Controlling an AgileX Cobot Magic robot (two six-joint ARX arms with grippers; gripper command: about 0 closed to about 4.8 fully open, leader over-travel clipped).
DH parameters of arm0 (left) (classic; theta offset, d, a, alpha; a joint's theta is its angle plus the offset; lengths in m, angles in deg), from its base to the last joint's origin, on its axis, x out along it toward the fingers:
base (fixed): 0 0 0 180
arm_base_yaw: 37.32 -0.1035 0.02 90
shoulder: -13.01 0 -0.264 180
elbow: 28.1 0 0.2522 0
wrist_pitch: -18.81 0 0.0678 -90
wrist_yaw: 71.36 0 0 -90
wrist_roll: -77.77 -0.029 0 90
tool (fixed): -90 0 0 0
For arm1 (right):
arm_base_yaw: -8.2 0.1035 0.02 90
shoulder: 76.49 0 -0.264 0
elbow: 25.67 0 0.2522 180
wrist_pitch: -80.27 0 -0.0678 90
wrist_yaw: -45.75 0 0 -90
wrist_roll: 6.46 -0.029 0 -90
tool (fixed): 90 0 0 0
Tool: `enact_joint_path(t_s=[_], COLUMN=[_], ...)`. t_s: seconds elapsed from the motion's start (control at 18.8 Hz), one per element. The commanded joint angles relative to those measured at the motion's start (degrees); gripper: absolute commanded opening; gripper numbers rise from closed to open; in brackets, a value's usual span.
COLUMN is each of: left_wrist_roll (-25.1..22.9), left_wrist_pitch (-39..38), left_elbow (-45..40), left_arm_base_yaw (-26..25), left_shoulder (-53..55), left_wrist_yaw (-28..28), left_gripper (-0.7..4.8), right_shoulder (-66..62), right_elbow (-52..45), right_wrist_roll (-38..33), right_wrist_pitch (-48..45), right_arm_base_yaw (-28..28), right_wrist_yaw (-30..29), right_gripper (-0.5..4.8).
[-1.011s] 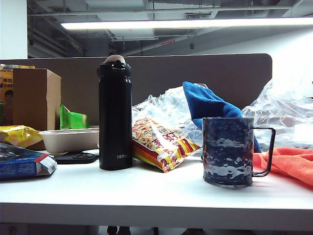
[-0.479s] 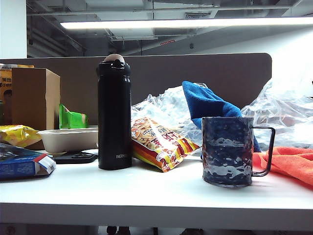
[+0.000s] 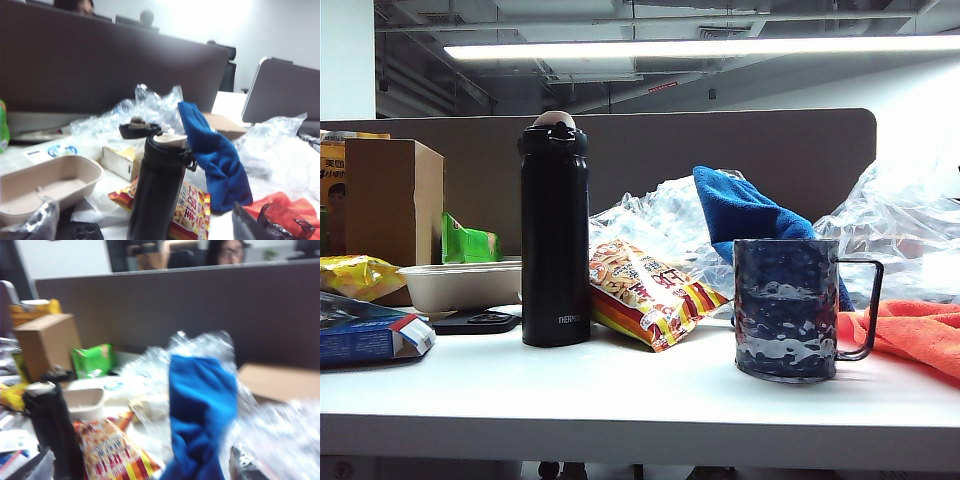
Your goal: Pick up the black thermos, pour some water into the cup, then place the black thermos back on the table.
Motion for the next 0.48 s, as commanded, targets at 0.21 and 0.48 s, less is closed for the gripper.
enact_joint_path(t_s=[0.21,0.48], left_wrist_roll=[-6.78,-11.23], left_wrist_pitch=[6.03,13.6], left_elbow=[4.28,4.35], left_arm_base_yaw=[2.97,7.06], left_shoulder=[18.12,31.85], left_wrist_yaw=[-6.75,-2.67], left_gripper=[4.79,4.79], right_shoulder=[-6.64,-10.73], right_elbow=[6.27,6.43], right_wrist_roll=[-0.33,-0.31], right_wrist_pitch=[-4.52,-4.85], right_arm_base_yaw=[3.41,10.49], right_wrist_yaw=[1.33,6.23], right_gripper=[4.79,4.79])
